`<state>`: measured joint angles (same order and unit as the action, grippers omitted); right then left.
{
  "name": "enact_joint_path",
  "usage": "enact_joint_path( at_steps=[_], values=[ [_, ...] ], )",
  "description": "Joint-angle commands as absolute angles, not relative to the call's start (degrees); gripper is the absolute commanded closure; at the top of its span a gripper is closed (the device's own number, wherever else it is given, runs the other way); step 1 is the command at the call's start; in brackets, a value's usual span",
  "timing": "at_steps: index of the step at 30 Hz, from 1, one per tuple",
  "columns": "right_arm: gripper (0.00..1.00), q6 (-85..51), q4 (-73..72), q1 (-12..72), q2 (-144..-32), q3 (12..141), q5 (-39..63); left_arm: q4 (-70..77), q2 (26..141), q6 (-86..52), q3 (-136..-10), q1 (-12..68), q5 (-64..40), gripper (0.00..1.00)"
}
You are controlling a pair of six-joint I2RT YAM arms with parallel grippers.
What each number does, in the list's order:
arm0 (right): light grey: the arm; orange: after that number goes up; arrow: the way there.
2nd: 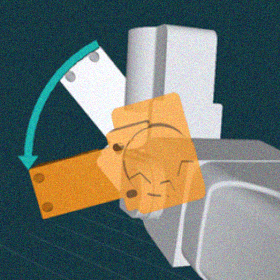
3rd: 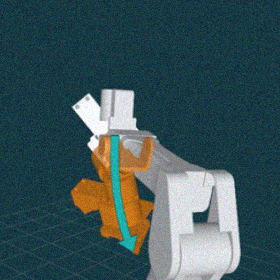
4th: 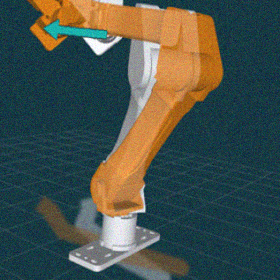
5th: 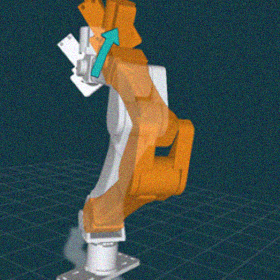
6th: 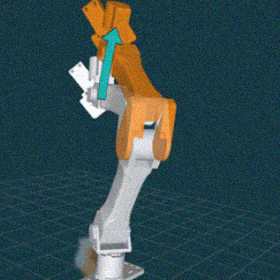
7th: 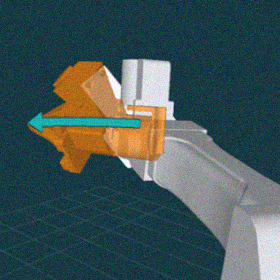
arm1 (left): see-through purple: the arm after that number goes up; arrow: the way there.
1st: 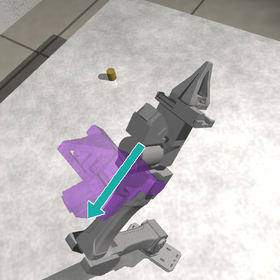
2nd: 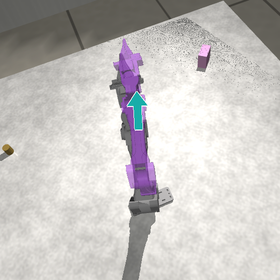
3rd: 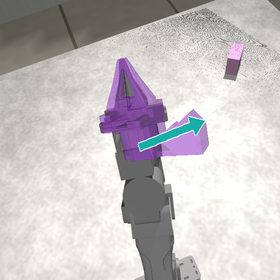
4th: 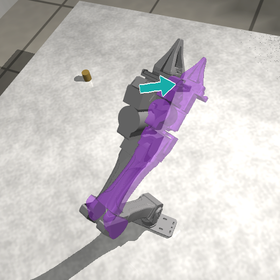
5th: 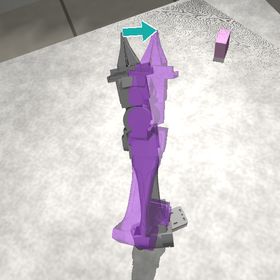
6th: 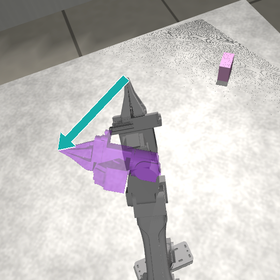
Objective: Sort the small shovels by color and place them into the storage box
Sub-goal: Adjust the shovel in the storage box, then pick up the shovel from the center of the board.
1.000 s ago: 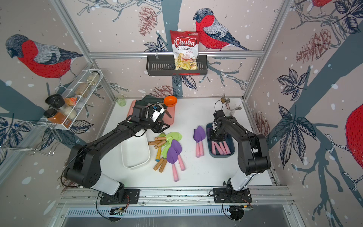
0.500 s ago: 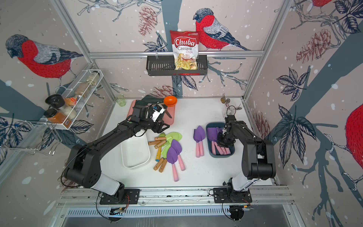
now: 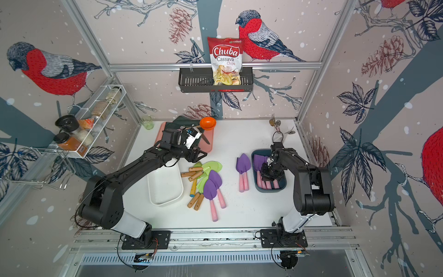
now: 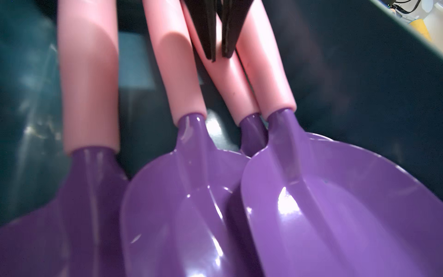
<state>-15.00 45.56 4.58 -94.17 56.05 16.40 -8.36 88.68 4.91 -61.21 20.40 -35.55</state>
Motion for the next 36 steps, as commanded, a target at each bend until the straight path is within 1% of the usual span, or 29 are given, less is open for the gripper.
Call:
enact_joint_path(
  at_steps=[1,3,8,13,18,23,28,30,33,36],
  values=[
    [0.81,-15.5,48.1,5.2,-94.0,57.3,10.8,-8.4,88.3,5.8,-61.1,20.5,-35.4,0.28],
    [0.75,-15.8,49.7,5.6,-93.0,59.2,9.1,-8.4,88.2,5.9,-61.1,20.5,-35.5,0.27],
    [0.67,-16.5,54.4,8.7,-90.6,65.6,3.9,-8.3,88.1,5.9,-60.8,20.4,-35.2,0.27],
    [0.66,-19.0,56.7,16.7,-90.4,70.4,0.5,-8.3,87.1,6.5,-59.6,20.4,-34.7,0.27],
    [0.66,-23.9,52.5,26.5,-92.0,72.3,3.7,-8.3,85.9,6.7,-58.2,19.9,-34.4,0.27],
    [0.64,-28.6,46.0,36.6,-96.3,74.0,7.9,-7.8,84.7,6.2,-56.9,17.9,-34.2,0.27],
    [0.62,-32.0,45.1,46.3,-100.1,75.0,9.0,-7.6,82.9,6.0,-54.6,14.7,-34.1,0.27],
    [0.61,-33.3,44.9,48.5,-100.7,73.8,9.3,-7.4,82.5,6.0,-54.1,13.8,-34.0,0.27],
    [0.54,-35.2,41.8,50.8,-101.3,70.5,11.5,-6.8,82.4,5.7,-53.6,13.4,-34.1,0.27],
    [0.53,-35.9,39.5,52.1,-102.7,68.9,11.9,-6.3,82.5,4.9,-53.4,13.4,-34.7,0.27]
  ],
)
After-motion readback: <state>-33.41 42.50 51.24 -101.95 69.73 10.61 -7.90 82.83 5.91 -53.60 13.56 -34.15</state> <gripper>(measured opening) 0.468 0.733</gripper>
